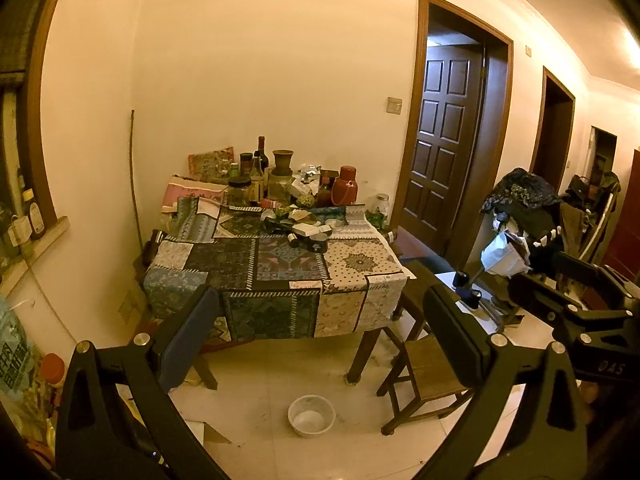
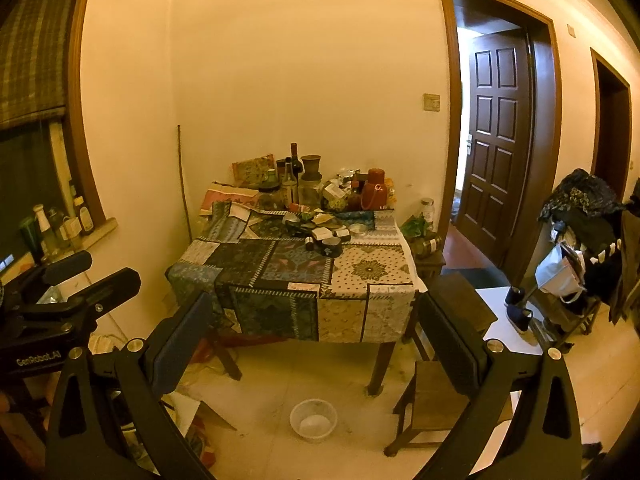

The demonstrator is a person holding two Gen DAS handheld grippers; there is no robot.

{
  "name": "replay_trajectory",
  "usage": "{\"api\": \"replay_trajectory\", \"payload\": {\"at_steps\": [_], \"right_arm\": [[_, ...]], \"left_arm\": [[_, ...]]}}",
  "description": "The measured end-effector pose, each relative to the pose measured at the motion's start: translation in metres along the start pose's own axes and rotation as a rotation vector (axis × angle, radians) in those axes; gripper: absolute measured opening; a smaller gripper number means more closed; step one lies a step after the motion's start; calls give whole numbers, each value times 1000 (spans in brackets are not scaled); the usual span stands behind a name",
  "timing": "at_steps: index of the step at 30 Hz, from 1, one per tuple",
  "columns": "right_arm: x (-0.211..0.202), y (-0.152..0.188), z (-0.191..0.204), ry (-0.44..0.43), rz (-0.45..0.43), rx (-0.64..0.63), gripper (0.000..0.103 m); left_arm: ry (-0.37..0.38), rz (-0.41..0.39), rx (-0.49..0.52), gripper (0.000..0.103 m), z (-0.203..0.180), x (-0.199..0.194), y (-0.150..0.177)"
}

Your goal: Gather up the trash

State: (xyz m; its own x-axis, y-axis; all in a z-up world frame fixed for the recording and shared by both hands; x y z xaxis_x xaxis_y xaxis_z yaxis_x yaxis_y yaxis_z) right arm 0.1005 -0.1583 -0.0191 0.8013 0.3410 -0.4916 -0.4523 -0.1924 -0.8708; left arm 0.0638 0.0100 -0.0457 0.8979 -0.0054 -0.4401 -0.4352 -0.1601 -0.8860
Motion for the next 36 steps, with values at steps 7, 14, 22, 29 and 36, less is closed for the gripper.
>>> {"api": "replay_trajectory", "payload": {"at_steps": [7, 14, 22, 29, 36], "right_arm": [[1, 2, 4, -4, 1, -1, 102], [1, 1, 4, -4, 2, 0, 102], [1, 1, 6, -10, 2, -5, 102], [1, 0, 5, -16, 0, -13, 102], [2, -1, 7, -17, 2, -13, 102]], "left_arm": [[1, 1, -1, 103, 2, 1, -2], [0, 0, 0, 103, 3, 1, -1], [-1, 2, -1, 103, 4, 1, 0], [0, 2, -1, 103, 5, 1, 0], [0, 3, 0, 103, 6, 2, 0]]}}
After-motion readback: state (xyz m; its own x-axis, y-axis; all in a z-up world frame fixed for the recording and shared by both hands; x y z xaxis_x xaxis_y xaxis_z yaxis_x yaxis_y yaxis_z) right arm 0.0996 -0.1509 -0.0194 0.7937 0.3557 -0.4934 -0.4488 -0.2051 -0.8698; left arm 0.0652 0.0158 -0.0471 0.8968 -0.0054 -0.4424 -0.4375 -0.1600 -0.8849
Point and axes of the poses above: each gripper's, at about its wrist camera, not at the fingertips, and x roughly the way its jaws point, z to its left, y to its underside, the point moved 7 cm from there along x, roughly the way its jaws point, and after that the axes turned 4 degrees about -x, right-handed, at the moved point
